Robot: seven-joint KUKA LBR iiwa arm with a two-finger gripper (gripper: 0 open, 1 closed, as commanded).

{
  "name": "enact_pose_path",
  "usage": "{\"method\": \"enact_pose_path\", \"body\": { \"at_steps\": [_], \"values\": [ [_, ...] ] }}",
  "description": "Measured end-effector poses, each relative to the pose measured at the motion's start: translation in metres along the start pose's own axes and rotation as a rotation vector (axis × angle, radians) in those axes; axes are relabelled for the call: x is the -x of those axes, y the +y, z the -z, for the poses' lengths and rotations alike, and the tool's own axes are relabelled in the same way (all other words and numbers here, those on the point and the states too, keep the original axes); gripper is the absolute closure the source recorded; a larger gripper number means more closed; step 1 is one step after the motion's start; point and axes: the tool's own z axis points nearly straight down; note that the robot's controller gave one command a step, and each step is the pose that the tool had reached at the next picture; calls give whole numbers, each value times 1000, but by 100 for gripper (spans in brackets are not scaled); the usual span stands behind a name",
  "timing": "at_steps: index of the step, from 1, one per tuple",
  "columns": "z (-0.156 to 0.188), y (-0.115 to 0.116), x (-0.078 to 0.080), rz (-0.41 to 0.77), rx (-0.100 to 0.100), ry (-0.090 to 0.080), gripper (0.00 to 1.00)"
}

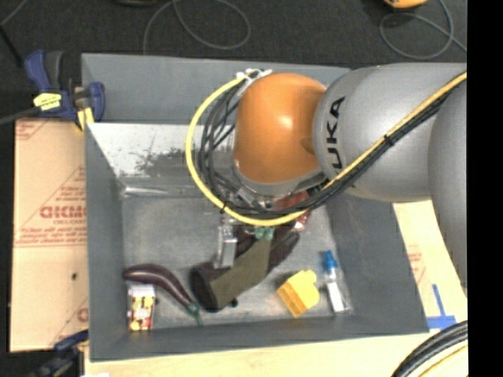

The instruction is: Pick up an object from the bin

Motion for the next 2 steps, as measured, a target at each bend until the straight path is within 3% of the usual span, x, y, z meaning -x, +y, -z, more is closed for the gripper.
{"method": "enact_pose_path", "body": {
  "at_steps": [1, 2],
  "values": [
    [5, -1, 1, -3, 1, -8, 0],
    [-26, -17, -10, 50, 2, -14, 0]
  ]
}}
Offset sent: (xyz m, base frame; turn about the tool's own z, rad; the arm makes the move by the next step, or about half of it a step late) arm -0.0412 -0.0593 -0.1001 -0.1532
